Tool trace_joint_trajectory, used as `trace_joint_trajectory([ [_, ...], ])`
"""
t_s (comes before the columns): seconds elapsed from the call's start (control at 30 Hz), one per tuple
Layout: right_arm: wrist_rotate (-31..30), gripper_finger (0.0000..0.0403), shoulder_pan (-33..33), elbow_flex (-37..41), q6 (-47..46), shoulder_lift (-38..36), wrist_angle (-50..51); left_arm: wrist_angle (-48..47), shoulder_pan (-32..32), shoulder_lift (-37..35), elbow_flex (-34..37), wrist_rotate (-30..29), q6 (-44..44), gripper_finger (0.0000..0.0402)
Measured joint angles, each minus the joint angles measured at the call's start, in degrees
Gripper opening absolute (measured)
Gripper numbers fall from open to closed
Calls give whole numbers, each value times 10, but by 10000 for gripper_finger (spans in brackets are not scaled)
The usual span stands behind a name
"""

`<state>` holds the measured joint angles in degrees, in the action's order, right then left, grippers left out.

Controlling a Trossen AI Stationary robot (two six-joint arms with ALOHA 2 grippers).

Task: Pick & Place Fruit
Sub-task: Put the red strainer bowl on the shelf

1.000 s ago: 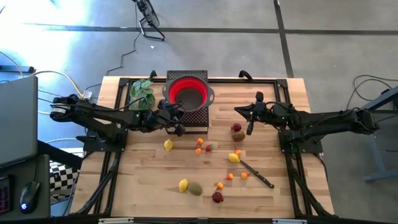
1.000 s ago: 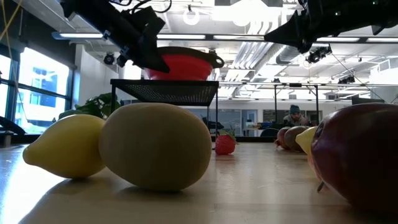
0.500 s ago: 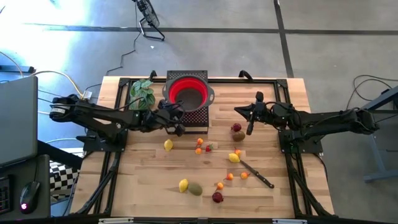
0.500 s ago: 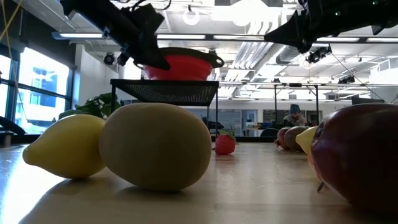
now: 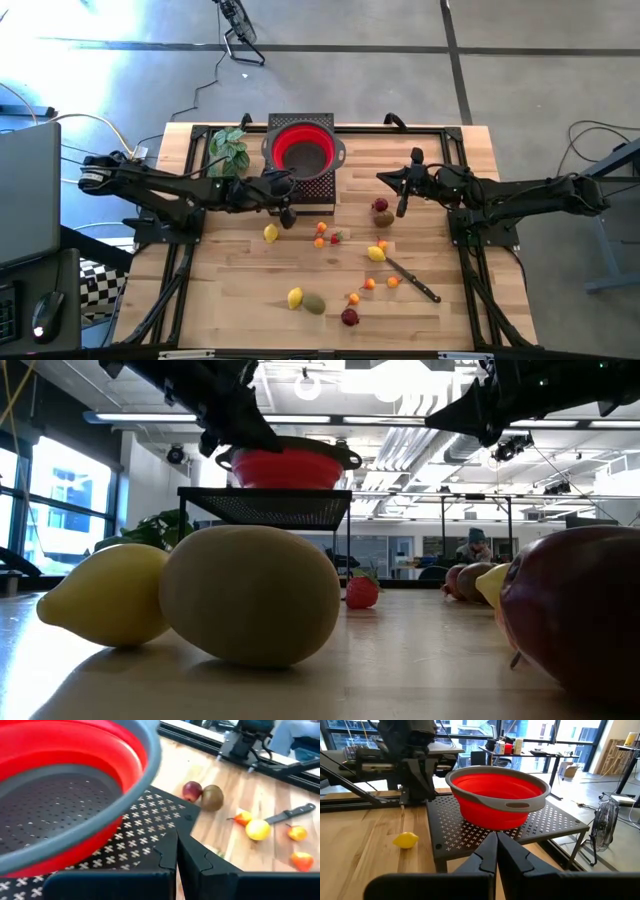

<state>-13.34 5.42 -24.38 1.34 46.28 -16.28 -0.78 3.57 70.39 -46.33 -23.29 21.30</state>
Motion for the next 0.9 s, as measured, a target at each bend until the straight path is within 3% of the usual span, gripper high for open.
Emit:
trace_joint_trajectory([
  [0.27, 0, 2, 0, 0, 0, 0, 2, 56, 13, 44, -2, -13, 15, 0],
  [0.4, 0, 2, 0, 0, 1, 0, 4, 93, 13, 81, -1, -59, 10, 0],
  [0.9, 0, 2, 0, 0, 0, 0, 2, 97, 13, 87, -1, -85, 7, 0],
])
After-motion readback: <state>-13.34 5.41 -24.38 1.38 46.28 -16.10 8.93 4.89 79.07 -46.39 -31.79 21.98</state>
